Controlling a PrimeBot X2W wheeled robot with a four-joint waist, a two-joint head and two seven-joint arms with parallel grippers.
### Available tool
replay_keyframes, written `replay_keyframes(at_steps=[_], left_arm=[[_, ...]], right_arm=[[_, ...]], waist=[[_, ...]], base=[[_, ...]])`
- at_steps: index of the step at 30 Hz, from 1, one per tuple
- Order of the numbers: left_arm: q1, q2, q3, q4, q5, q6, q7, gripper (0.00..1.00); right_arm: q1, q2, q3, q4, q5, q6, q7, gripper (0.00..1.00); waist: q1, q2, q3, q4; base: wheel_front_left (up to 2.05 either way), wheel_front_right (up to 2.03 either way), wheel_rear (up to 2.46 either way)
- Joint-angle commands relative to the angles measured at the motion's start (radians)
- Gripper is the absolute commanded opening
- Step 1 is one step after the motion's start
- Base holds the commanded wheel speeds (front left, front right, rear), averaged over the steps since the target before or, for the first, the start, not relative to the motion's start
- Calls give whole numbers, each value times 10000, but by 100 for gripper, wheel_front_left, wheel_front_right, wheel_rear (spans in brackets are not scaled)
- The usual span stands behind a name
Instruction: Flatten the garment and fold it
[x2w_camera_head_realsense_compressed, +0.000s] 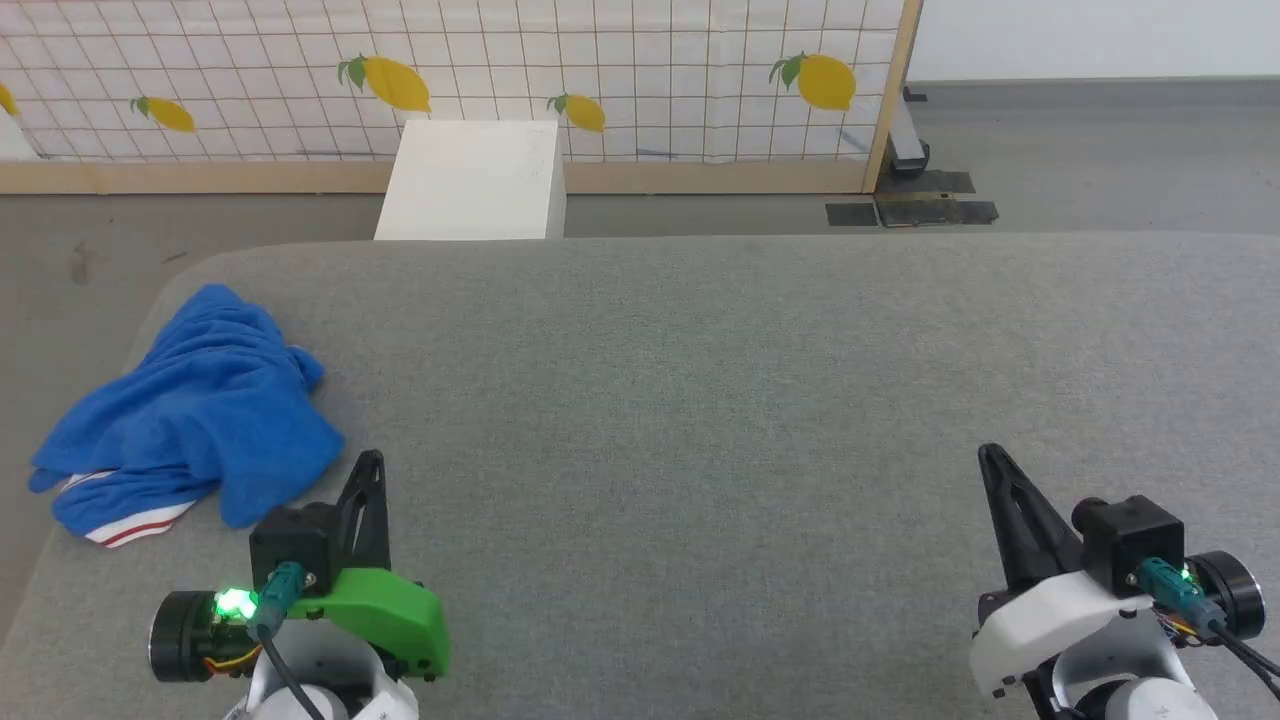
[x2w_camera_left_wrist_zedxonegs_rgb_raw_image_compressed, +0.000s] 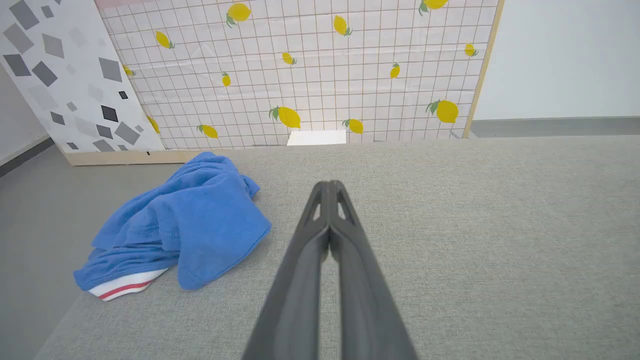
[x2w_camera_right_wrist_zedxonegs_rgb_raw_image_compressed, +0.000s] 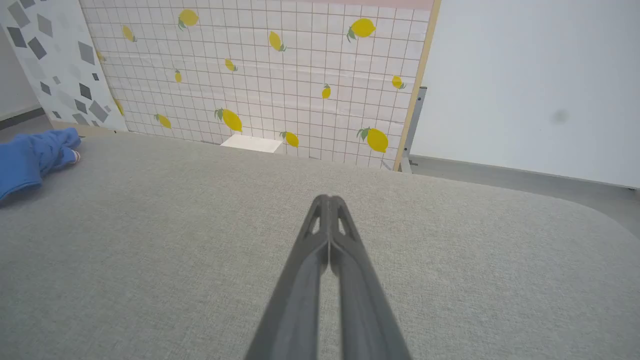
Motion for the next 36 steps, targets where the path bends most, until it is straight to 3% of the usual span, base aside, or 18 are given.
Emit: replay_keyframes(at_steps=[1,36], left_arm=[[112,-34,22,-30,128,66,14,0],[112,-34,22,-30,128,66,14,0]], right_arm=[[-186,32,14,-47,-47,-17,-1,0],[-186,32,14,-47,-47,-17,-1,0]], waist=[[0,54,0,0],[0,54,0,0]], base=[[0,0,0],[0,0,0]])
